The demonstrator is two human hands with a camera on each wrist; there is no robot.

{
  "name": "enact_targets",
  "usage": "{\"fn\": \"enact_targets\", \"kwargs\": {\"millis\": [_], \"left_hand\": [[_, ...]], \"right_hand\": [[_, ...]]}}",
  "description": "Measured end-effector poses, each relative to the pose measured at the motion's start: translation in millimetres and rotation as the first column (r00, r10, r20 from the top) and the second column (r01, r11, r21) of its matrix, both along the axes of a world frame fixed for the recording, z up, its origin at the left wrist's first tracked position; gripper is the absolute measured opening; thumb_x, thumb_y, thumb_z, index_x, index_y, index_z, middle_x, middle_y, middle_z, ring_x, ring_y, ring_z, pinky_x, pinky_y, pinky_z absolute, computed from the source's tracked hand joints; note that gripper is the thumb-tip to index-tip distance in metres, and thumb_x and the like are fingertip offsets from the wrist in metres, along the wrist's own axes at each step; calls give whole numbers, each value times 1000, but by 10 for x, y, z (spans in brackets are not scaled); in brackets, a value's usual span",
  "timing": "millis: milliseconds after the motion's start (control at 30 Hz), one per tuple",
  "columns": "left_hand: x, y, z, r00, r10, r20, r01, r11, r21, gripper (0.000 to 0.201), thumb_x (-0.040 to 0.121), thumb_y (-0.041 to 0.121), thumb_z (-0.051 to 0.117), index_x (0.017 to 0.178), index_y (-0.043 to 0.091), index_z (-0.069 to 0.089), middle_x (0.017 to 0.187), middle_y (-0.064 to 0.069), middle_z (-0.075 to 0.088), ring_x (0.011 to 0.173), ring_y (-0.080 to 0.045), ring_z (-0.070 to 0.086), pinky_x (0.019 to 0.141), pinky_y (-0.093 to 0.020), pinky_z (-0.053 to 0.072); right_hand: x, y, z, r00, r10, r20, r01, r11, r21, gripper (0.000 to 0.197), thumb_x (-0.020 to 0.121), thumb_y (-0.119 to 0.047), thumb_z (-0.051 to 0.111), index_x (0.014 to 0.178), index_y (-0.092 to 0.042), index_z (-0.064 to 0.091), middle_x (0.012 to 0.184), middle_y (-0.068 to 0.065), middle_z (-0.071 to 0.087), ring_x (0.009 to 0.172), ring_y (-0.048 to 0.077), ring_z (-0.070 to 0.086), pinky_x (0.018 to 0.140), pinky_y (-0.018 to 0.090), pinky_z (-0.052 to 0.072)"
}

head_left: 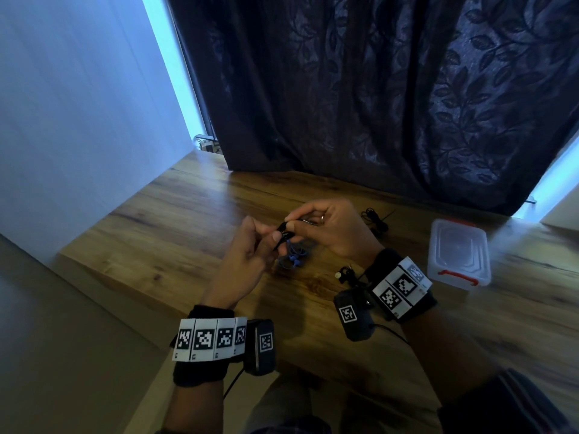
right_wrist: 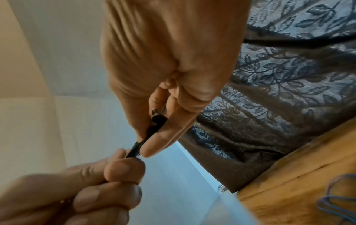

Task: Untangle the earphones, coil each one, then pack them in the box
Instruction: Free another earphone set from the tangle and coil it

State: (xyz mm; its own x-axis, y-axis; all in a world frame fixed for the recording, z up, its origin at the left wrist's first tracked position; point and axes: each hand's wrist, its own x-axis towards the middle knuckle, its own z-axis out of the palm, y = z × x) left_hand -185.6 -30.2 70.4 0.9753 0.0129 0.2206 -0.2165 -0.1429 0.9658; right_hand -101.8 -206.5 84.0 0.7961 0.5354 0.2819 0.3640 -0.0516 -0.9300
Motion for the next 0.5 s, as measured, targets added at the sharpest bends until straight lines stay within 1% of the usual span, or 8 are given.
{"fn": "enact_targets", "kwargs": {"millis": [67,167,233,267,333,400,467,500], "left_hand": [[7,10,8,1000,4,-24,-4,1000,1,14,99,2,48,104,-11,44,77,-12,64,60,-12,55,53,-24,45],[24,21,-3,998,23,-59,-23,1000,2,12,98,0,51,102,-10,48,78,-13,67,63,-21,59,55,-29,51],[36,-4,-31,995,59,-81,-57,998,32,12,97,1,53,100,-10,50,75,-9,69,64,-25,60,56,-32,52],[43,-20,-51,993,79,-93,-74,996,52,12,97,1,54,100,-10,50,73,-6,70,63,-25,61,57,-32,53],[51,-46,-86,985,116,-124,-106,991,86,12,96,2,55,99,-10,52,71,-4,70,62,-21,62,58,-30,52],[73,-46,-124,976,159,-145,-143,983,118,9,96,2,56,98,-7,54,74,-7,70,60,-14,62,57,-27,52],[91,-15,-167,968,196,-158,-172,973,152,5,95,2,57,91,2,55,79,-14,70,60,-12,61,57,-27,50],[101,-1,-194,963,212,-165,-185,969,163,9,95,1,57,88,6,54,82,-18,70,62,-13,60,58,-28,49]], "right_hand": [[15,-9,-26,1000,-12,-3,12,1000,7,12,88,1,73,99,1,73,94,14,76,79,17,76,74,29,63],[35,-14,-57,1000,-10,-22,10,1000,0,12,88,0,73,100,-1,73,94,15,76,78,14,74,73,25,62],[49,-29,-63,999,6,-49,-8,999,-46,12,88,-2,73,101,-2,73,95,17,75,77,13,74,73,24,61],[56,-41,-69,997,18,-71,-24,997,-77,13,89,-3,72,102,-1,72,96,18,75,77,13,74,73,23,60],[66,-77,-90,994,33,-103,-47,989,-139,16,90,-7,71,106,-2,72,98,16,76,81,14,75,75,22,60],[71,-141,-107,996,13,-93,-34,975,-220,21,91,-14,72,111,-8,73,101,7,77,90,12,75,83,22,59],[71,-247,-117,998,-32,-57,12,946,-323,25,92,-23,71,116,-16,72,106,-6,76,96,0,71,86,11,53],[73,-326,-127,997,-69,-35,51,930,-364,26,92,-25,71,118,-19,72,107,-10,74,97,-6,68,83,5,49]]}}
